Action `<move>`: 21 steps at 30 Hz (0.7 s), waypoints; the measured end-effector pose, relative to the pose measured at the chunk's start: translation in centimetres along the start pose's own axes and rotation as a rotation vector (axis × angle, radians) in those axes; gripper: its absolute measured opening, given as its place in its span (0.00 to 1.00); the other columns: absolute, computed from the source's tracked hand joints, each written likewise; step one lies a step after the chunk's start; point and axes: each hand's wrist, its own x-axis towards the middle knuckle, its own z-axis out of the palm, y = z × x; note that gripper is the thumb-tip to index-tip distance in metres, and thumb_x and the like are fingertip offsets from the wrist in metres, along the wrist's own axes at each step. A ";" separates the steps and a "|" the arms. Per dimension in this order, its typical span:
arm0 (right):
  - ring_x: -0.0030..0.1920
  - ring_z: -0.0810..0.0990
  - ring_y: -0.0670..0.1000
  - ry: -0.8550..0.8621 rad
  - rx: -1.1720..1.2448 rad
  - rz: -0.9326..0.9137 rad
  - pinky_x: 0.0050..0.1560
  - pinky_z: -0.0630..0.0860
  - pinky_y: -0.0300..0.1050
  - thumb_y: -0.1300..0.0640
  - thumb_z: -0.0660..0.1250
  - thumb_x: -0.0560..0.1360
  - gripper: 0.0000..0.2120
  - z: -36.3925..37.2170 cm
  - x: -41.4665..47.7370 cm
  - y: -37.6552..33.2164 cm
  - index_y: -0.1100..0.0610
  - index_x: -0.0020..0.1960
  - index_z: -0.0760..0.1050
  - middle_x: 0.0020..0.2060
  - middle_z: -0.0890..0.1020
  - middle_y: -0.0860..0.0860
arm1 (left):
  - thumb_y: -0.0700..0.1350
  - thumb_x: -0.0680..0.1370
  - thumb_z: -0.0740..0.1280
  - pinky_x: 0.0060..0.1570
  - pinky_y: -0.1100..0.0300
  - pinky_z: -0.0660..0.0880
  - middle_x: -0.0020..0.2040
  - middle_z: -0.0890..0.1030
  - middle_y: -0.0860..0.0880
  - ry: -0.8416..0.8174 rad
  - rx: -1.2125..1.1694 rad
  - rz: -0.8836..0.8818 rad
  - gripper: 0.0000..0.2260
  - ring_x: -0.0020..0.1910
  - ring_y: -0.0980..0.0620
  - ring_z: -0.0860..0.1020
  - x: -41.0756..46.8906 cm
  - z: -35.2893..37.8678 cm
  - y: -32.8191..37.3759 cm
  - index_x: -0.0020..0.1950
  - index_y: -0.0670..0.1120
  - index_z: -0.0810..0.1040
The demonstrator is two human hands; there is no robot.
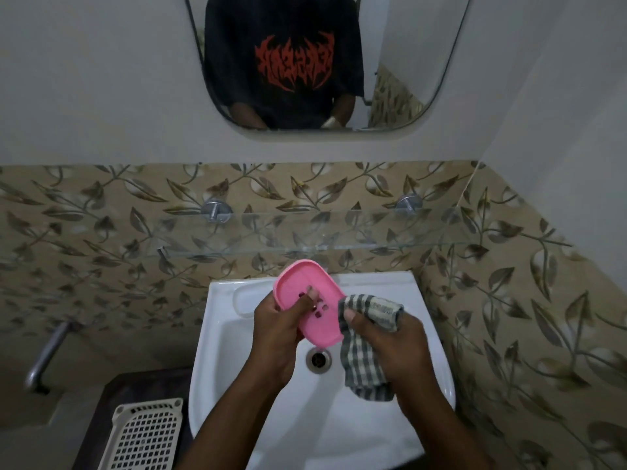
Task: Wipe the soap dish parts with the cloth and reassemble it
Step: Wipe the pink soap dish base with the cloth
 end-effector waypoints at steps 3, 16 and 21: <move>0.34 0.78 0.48 0.136 -0.635 -0.517 0.32 0.74 0.42 0.46 0.73 0.71 0.04 -0.6 0.8 0.8 0.45 0.43 0.80 0.41 0.78 0.43 | 0.37 0.72 0.74 0.43 0.51 0.82 0.42 0.86 0.51 0.074 0.110 0.139 0.11 0.44 0.50 0.83 0.0 0.4 0.5 0.49 0.51 0.80; 0.36 0.78 0.50 0.037 -0.982 -0.350 0.28 0.55 0.34 0.45 0.66 0.76 0.10 2.9 -0.3 -1.1 0.49 0.44 0.68 0.36 0.71 0.45 | 0.43 0.72 0.76 0.43 0.57 0.81 0.42 0.84 0.57 0.216 0.344 0.355 0.12 0.43 0.54 0.83 -0.5 2.0 -0.3 0.42 0.61 0.78; 0.37 0.79 0.46 -0.156 -0.628 -0.155 0.40 0.76 0.39 0.41 0.69 0.71 0.12 2.4 1.0 0.3 0.46 0.39 0.71 0.38 0.80 0.46 | 0.43 0.71 0.76 0.46 0.52 0.81 0.48 0.84 0.47 0.255 0.171 0.219 0.13 0.49 0.46 0.83 0.1 1.4 0.5 0.54 0.49 0.80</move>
